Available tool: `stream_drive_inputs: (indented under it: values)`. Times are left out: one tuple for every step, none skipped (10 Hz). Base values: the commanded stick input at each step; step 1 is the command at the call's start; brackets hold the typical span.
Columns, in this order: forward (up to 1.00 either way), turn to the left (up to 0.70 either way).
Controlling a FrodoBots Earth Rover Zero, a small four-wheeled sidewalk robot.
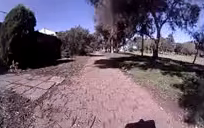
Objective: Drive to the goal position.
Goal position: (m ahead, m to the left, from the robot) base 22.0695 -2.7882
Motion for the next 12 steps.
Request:
stream_drive_inputs:
  values:
    - [0.70, 0.00]
    - [0.70, 0.00]
    - [0.70, 0.00]
    - [0.70, 0.00]
    - [0.70, -0.10]
    - [0.70, -0.21]
    - [0.70, -0.31]
    - [0.70, 0.00]
    - [0.70, 0.00]
    - [0.70, 0.00]
    - [0.70, 0.00]
    - [0.70, 0.00]
